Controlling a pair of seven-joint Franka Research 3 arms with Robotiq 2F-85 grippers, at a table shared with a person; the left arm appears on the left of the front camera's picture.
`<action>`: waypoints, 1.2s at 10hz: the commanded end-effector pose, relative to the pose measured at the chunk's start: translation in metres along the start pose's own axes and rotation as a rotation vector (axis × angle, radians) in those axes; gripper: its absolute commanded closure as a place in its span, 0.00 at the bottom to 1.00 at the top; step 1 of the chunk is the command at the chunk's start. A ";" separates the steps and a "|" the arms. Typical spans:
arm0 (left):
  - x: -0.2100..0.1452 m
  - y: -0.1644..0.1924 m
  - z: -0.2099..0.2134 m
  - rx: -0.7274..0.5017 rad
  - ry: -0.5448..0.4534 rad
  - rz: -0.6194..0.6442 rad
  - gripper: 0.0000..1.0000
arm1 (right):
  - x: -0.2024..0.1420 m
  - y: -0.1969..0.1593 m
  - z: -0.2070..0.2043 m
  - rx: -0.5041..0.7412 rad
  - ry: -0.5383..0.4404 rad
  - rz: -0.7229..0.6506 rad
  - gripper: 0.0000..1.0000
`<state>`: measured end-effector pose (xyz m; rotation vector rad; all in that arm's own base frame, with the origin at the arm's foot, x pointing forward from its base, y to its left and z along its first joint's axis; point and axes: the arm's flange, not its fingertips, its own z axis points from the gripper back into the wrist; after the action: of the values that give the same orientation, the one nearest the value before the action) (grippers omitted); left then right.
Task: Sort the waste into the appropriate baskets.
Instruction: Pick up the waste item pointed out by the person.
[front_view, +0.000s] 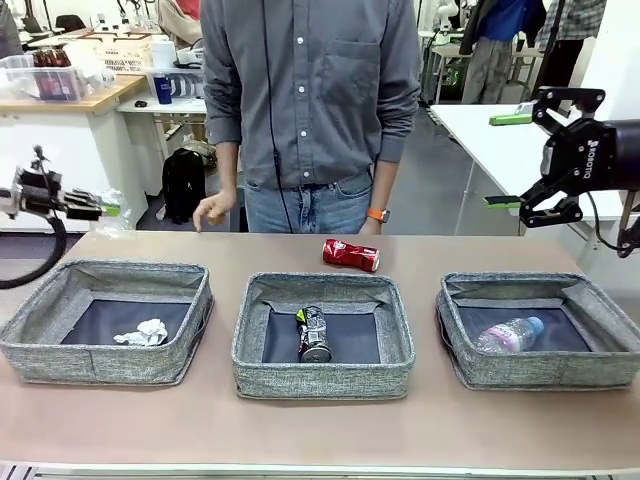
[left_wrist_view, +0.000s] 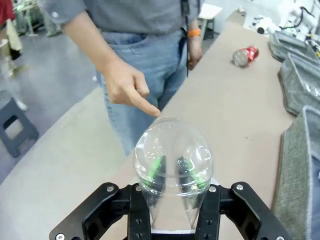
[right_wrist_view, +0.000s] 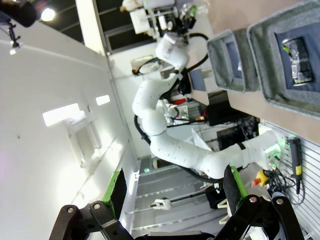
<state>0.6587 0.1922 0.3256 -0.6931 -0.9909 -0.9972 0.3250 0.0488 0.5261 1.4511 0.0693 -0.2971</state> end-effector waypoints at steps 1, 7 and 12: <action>0.063 -0.006 0.034 0.046 0.121 0.074 0.85 | -0.001 0.003 0.000 0.015 -0.007 -0.016 0.00; 0.155 -0.065 0.044 -0.299 0.626 0.550 0.85 | -0.001 0.003 0.000 0.015 -0.007 -0.016 0.00; 0.148 -0.086 0.040 -0.322 0.628 0.573 0.85 | -0.001 0.003 0.000 0.015 -0.007 -0.016 0.00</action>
<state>0.5937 0.1406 0.4749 -0.8017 -0.0203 -0.7958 0.3250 0.0489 0.5262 1.4506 0.0688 -0.2971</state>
